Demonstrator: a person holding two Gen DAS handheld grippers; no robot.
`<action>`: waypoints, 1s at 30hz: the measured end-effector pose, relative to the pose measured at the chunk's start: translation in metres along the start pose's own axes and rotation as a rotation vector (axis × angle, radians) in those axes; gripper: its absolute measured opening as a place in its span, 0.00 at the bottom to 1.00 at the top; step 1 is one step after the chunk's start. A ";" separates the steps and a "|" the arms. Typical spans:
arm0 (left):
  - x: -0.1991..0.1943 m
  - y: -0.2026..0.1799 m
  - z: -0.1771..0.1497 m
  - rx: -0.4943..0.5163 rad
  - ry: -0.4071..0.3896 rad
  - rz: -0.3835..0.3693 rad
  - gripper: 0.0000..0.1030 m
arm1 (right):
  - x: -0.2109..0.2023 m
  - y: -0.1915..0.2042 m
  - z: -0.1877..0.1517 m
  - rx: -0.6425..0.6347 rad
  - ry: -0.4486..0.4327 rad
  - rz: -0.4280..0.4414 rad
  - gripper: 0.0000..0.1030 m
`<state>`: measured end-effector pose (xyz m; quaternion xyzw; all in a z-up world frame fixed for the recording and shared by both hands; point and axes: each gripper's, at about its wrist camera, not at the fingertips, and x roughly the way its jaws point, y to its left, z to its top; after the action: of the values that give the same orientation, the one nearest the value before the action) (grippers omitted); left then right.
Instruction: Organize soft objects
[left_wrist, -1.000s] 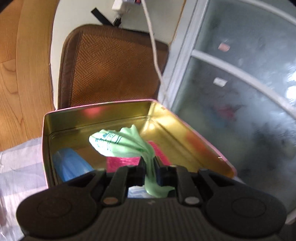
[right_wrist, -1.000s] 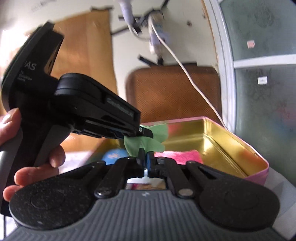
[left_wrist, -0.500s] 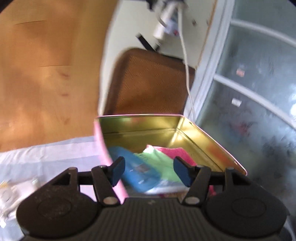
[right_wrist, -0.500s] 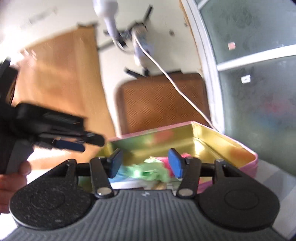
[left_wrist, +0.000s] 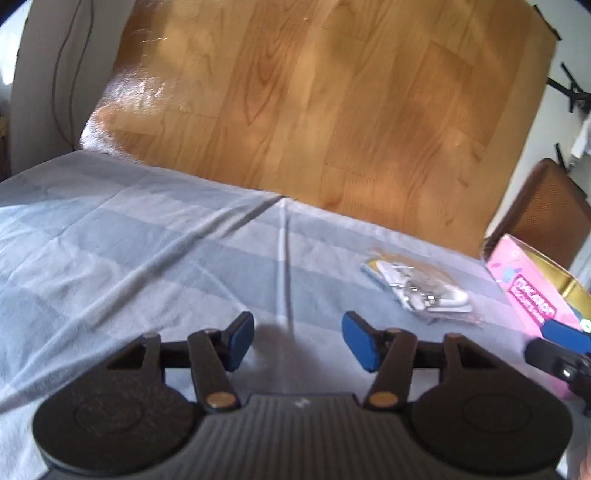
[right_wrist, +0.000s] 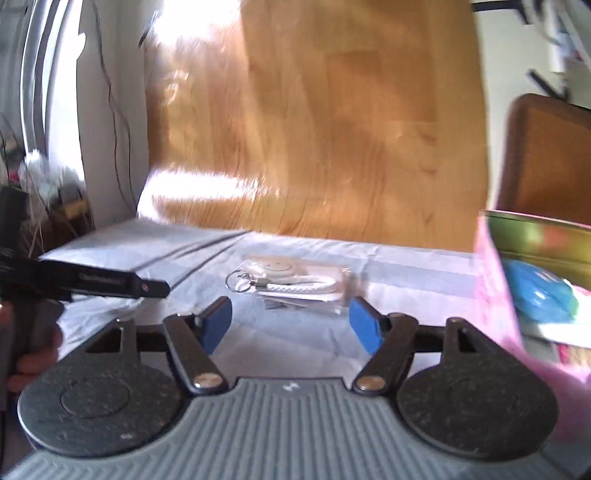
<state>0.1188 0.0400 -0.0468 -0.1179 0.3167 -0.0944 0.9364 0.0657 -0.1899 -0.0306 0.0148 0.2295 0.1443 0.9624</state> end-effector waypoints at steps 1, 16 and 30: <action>0.001 -0.001 0.001 0.002 0.000 -0.009 0.50 | 0.012 0.000 0.007 -0.005 0.017 -0.008 0.75; -0.001 0.011 0.000 -0.071 0.002 -0.101 0.52 | 0.060 -0.047 0.012 0.496 0.189 0.097 0.18; -0.003 -0.011 -0.009 -0.008 0.115 -0.319 0.70 | -0.106 -0.041 -0.068 0.418 0.086 0.107 0.14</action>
<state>0.1100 0.0288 -0.0487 -0.1648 0.3474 -0.2474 0.8893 -0.0435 -0.2622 -0.0490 0.2201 0.2941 0.1448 0.9187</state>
